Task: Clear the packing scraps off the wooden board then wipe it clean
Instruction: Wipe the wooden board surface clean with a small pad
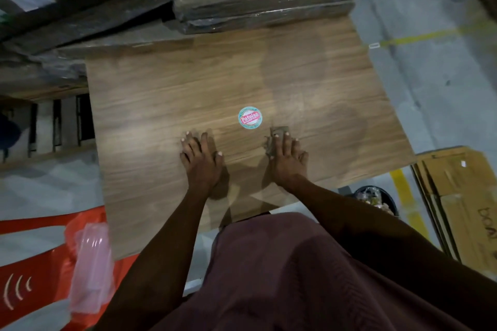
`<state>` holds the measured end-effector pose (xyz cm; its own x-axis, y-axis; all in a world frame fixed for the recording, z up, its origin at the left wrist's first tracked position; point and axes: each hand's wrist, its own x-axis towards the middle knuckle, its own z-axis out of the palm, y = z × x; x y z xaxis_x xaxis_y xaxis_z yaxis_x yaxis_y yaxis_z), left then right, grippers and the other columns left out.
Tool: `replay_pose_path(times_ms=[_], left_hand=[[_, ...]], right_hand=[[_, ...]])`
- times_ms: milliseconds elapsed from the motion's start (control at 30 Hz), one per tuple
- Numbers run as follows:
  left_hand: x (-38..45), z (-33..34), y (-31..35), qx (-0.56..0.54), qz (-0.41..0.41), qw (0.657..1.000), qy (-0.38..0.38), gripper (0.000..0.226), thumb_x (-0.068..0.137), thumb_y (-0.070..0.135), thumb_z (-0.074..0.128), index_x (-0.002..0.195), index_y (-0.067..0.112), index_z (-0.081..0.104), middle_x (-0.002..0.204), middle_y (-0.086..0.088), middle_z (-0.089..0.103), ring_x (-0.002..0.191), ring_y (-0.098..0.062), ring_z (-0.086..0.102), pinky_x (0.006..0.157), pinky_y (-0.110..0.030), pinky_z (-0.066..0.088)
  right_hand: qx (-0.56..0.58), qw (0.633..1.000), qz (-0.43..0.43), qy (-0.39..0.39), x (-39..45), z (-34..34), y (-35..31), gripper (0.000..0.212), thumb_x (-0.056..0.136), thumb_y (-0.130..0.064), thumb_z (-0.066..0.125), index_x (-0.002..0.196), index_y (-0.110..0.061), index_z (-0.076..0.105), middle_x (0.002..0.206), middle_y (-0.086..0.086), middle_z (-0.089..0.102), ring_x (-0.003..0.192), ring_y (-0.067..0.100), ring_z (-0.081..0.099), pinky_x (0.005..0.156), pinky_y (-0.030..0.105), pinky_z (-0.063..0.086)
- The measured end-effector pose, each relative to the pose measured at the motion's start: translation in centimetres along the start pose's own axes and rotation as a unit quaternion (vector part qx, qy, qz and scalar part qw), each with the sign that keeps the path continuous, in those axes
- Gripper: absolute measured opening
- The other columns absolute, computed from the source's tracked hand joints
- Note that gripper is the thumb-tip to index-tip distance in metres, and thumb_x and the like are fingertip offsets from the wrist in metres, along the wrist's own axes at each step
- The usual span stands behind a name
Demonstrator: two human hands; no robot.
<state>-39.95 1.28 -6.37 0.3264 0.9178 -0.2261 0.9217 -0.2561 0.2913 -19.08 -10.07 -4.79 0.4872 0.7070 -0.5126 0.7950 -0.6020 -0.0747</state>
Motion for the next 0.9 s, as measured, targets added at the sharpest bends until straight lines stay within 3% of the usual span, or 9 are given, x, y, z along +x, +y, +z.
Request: replay_pose_path(times_ms=[100,333,533,633,767,900], left_hand=[[1.5,0.0,1.0,-0.005,0.002,1.0,-0.009,0.081,0.088,0.054,0.04,0.156,0.013,0.027,0.163,-0.029,0.016,0.15,-0.049,0.014,0.114,-0.06,0.025],[4.2,0.0,1.5,-0.056,0.056,0.996,0.037,0.073,0.088,0.048,0.053,0.149,0.012,0.037,0.163,-0.027,0.016,0.152,-0.045,0.012,0.117,-0.056,0.023],[8.6,-0.6,4.0,-0.113,0.029,0.992,0.057,0.072,0.09,0.05,0.049,0.15,0.011,0.036,0.165,-0.022,0.016,0.153,-0.04,0.011,0.12,-0.053,0.018],[10.0,0.0,4.9,-0.02,0.027,0.999,0.041,0.073,0.092,0.054,0.038,0.153,0.013,0.032,0.166,-0.018,0.017,0.154,-0.036,0.014,0.119,-0.054,0.017],[10.1,1.1,5.4,0.015,0.007,0.998,0.061,0.064,0.097,0.043,0.039,0.154,0.015,0.032,0.167,-0.013,0.015,0.155,-0.032,0.012,0.122,-0.052,0.013],[10.2,0.9,6.0,-0.002,-0.006,0.998,0.064,0.057,0.1,0.036,0.037,0.154,0.017,0.033,0.168,-0.009,0.016,0.155,-0.028,0.011,0.124,-0.051,0.012]], right_hand=[[-0.011,0.999,-0.03,0.007,0.1,0.1,-2.1,0.068,0.106,-0.033,0.029,0.162,-0.02,-0.009,0.169,0.014,-0.012,0.156,0.04,-0.007,0.121,0.06,0.009],[-0.084,0.969,-0.231,0.033,1.7,-0.2,-3.6,0.067,0.104,-0.035,0.031,0.163,-0.021,0.002,0.171,0.012,-0.002,0.157,0.036,0.004,0.121,0.062,0.013],[-0.039,0.992,-0.105,0.051,5.1,-2.4,-1.7,0.067,0.104,-0.037,0.027,0.162,-0.022,-0.003,0.171,0.01,-0.003,0.157,0.034,0.003,0.119,0.063,0.015],[-0.018,0.996,-0.085,0.037,5.6,-2.9,-3.1,0.07,0.103,-0.036,0.03,0.162,-0.021,-0.004,0.17,0.013,-0.006,0.156,0.039,0.0,0.12,0.063,0.012],[-0.03,0.995,-0.095,0.031,5.3,-2.1,-5.1,0.07,0.105,-0.031,0.029,0.161,-0.017,-0.009,0.169,0.018,-0.009,0.155,0.045,-0.003,0.121,0.063,0.013],[-0.032,0.986,-0.161,0.032,6.0,-2.3,-5.7,0.07,0.105,-0.03,0.03,0.161,-0.02,-0.011,0.169,0.015,-0.012,0.155,0.042,-0.008,0.122,0.063,0.01]])
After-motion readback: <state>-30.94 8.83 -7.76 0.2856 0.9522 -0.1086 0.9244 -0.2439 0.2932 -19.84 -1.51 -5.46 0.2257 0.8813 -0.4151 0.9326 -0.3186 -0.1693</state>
